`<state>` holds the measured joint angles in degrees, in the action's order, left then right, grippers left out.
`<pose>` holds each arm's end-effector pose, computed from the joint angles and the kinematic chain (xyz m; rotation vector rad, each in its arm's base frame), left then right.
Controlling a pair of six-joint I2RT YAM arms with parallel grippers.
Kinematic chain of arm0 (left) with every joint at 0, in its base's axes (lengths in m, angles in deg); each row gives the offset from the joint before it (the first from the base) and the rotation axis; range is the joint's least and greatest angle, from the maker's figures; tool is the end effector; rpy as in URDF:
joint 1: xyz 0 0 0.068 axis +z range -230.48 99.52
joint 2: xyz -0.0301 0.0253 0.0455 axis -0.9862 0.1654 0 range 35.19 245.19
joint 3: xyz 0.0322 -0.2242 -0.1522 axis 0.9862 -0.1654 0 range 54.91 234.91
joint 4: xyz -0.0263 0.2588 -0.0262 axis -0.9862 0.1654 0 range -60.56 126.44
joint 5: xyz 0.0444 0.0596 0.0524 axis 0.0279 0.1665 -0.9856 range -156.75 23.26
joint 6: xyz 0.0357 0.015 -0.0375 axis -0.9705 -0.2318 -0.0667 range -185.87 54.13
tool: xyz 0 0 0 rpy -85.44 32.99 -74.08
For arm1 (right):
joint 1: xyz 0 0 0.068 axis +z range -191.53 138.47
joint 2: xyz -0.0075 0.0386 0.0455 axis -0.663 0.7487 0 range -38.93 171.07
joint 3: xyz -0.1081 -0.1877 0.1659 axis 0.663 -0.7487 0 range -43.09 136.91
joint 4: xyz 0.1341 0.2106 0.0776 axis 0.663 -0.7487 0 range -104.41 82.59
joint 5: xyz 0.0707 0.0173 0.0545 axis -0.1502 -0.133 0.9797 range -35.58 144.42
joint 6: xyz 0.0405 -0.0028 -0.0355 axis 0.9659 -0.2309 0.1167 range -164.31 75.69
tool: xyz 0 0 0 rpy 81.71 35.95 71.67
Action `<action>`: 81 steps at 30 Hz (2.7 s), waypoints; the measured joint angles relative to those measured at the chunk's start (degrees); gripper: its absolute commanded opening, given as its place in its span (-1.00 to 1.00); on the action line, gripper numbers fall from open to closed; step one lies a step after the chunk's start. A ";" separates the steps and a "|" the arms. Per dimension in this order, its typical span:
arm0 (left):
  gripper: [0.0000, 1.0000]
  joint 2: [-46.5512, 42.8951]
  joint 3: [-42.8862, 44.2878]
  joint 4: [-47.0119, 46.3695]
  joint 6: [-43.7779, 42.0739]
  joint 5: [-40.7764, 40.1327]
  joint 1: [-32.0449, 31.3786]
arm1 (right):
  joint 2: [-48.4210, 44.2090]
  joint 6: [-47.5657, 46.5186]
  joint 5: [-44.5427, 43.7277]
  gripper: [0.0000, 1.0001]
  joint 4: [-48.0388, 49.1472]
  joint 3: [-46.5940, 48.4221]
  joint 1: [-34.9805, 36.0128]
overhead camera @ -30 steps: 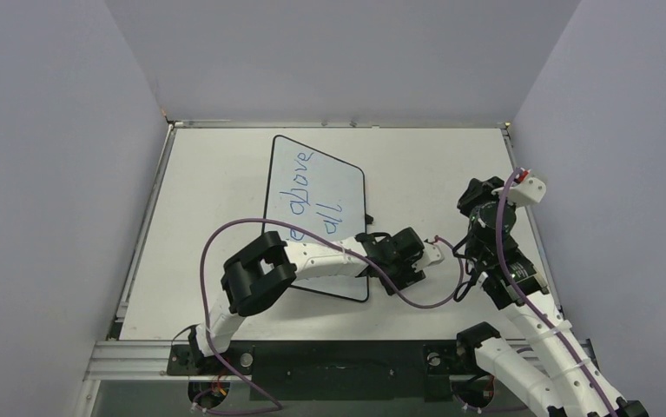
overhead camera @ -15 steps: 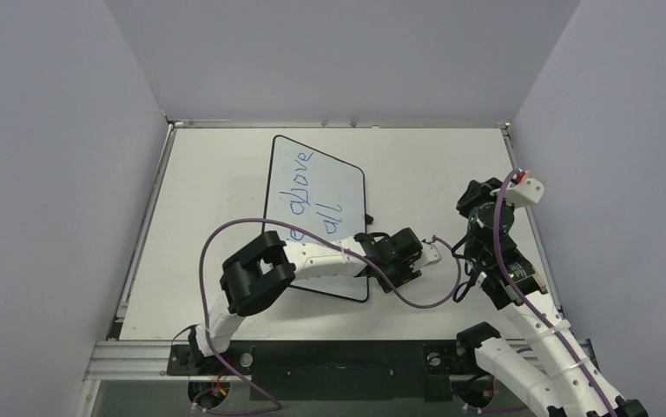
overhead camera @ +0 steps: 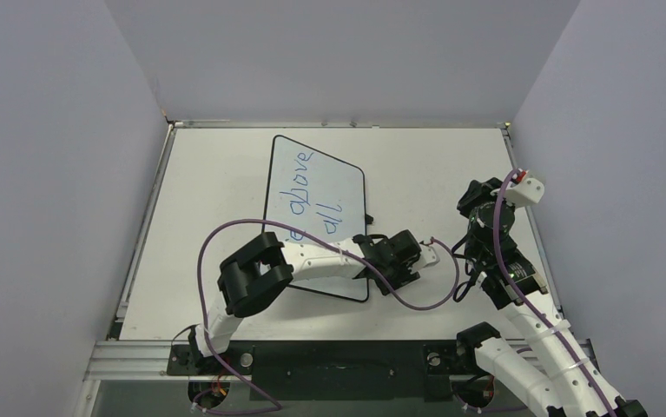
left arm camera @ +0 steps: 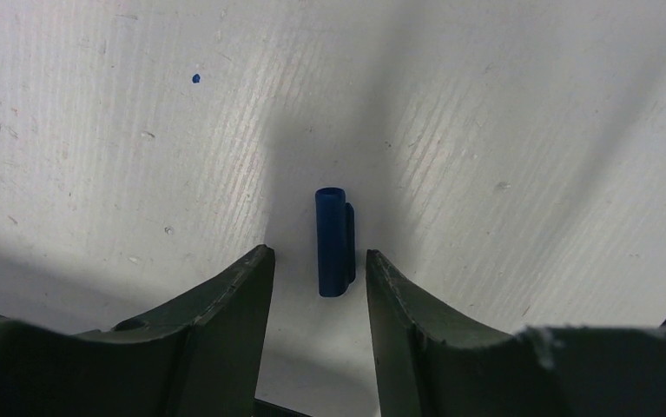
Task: Write a sentence on the whiteboard
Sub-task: Pick up the pen cap from the center of the board, then insert the whiteboard marker without the cap into the pen cap.
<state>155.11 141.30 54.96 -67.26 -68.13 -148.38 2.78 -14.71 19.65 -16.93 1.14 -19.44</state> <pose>0.1682 -0.4125 0.1630 1.5003 2.1867 -0.3759 0.1630 0.0441 0.3473 0.5515 1.5804 0.1677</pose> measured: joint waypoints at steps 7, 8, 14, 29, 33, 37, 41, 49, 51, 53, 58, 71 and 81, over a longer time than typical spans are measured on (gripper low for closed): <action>-0.67 -0.57 -1.05 -0.55 0.20 0.44 -0.26 | 0.00 0.00 0.00 -1.00 0.00 0.00 0.00; -0.71 -0.63 -1.22 -0.85 0.11 0.52 -0.24 | 0.00 0.00 0.00 -1.00 0.00 0.00 0.00; -1.00 -1.20 -2.23 -2.23 -0.04 2.82 -0.15 | 0.00 -0.07 0.02 -1.00 0.02 -0.04 0.00; -1.00 -19.93 -11.28 -3.30 3.13 11.06 3.67 | -2.62 -1.03 5.38 -1.00 -0.04 -0.20 -0.04; -1.00 -27.04 -11.28 -2.51 4.46 10.45 5.73 | -2.64 -2.19 13.97 -1.00 0.09 -0.20 -0.04; -1.00 -32.81 -11.28 -0.37 6.54 10.32 9.35 | -3.10 -2.23 23.15 -1.00 1.01 -0.20 -0.04; -1.00 -38.05 -11.30 2.45 7.85 9.09 12.81 | -3.32 -1.20 33.09 -1.00 3.67 -0.17 -0.04; -1.00 -48.48 -15.17 3.89 6.93 9.73 14.75 | -0.28 4.35 51.89 -1.00 8.22 1.66 -0.04; -1.00 -50.21 -16.68 3.85 6.32 10.25 15.47 | 0.50 5.75 55.69 -1.00 9.22 2.05 -0.04; -1.00 -51.19 -17.57 3.69 5.51 11.17 15.78 | 1.27 7.17 59.98 -1.00 9.88 2.64 -0.04; -1.00 -54.90 -21.73 1.51 3.56 14.58 15.82 | 3.28 10.40 69.05 -1.00 11.56 4.13 0.15; -1.00 -64.30 -31.12 -6.54 -3.19 19.28 15.82 | 7.93 8.94 76.65 -1.00 9.57 6.25 9.94; -1.00 -69.22 -36.39 -12.20 -5.73 19.37 15.82 | 8.11 6.60 77.96 -1.00 5.92 6.25 11.06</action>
<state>85.89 104.91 42.76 -72.98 -48.77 -132.55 10.89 -8.11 97.62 -11.01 7.39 -8.38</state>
